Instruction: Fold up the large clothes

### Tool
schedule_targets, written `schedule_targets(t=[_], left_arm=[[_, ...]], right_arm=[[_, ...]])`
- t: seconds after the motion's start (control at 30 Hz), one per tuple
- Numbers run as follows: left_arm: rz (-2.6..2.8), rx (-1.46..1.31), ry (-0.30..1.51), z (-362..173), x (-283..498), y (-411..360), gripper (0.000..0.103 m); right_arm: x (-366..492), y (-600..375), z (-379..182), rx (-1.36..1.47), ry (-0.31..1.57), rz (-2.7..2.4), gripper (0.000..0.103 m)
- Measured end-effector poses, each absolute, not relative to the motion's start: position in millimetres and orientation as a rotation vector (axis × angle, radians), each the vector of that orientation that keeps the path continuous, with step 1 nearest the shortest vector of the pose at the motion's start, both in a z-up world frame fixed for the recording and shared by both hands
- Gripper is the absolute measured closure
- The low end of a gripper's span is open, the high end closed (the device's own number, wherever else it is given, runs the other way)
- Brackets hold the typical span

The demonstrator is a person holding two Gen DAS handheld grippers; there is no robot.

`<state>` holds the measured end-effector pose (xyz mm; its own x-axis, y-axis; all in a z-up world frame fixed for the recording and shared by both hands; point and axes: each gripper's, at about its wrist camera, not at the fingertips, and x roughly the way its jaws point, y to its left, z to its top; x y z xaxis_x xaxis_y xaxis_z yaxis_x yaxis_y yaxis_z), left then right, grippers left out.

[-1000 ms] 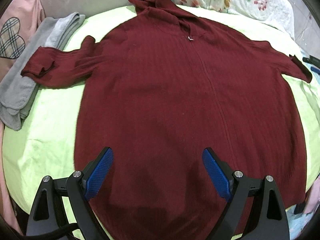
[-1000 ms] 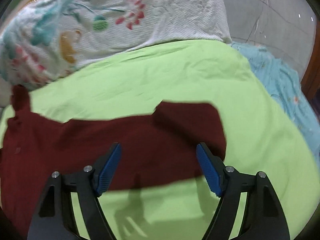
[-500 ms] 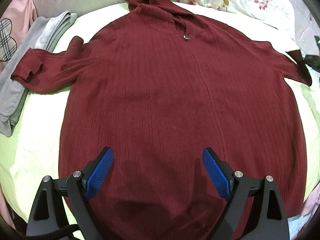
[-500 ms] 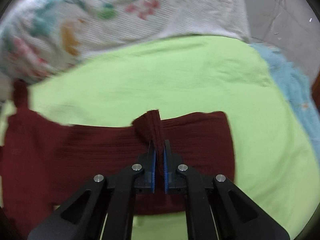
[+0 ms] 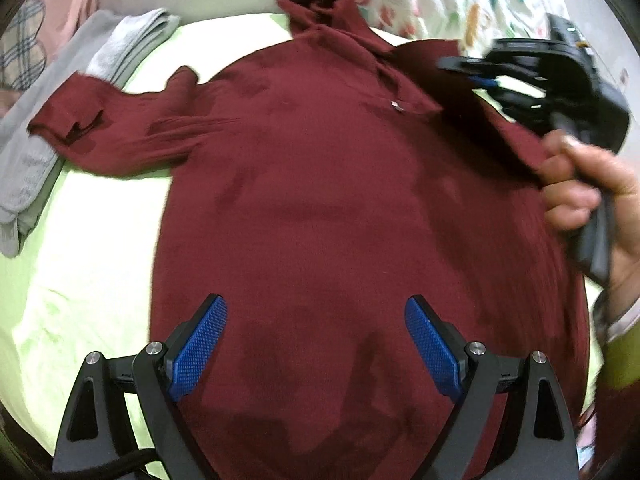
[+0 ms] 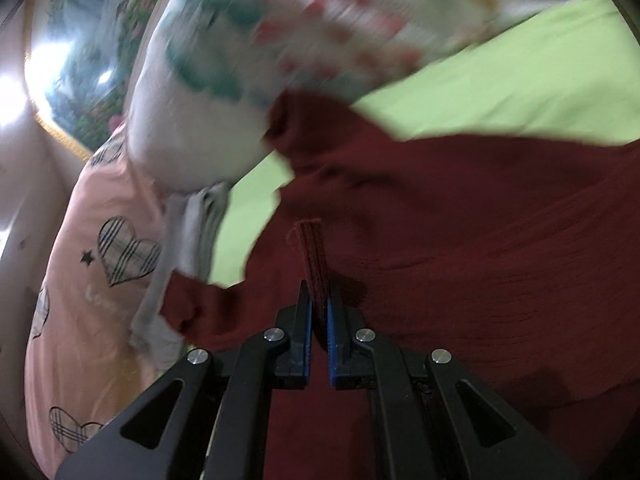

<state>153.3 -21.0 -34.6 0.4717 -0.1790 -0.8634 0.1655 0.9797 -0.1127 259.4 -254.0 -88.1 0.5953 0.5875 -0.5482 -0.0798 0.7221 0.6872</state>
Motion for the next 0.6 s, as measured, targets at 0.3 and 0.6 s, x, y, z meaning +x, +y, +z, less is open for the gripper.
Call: schedule_targets(t=[0.3,0.6], left_arm=[[-0.192,-0.117,1.053,-41.7,188.2,19.2,0.012],[-0.257,-0.24,1.069,-47.6,267.5,15.1,0.012]], right_arm=[[299.4,-139.5,-134.5,0.734,0.967,0.655,0.093],[262.4,-192.4,-107.2,0.765,0.851,0.601,0.051]])
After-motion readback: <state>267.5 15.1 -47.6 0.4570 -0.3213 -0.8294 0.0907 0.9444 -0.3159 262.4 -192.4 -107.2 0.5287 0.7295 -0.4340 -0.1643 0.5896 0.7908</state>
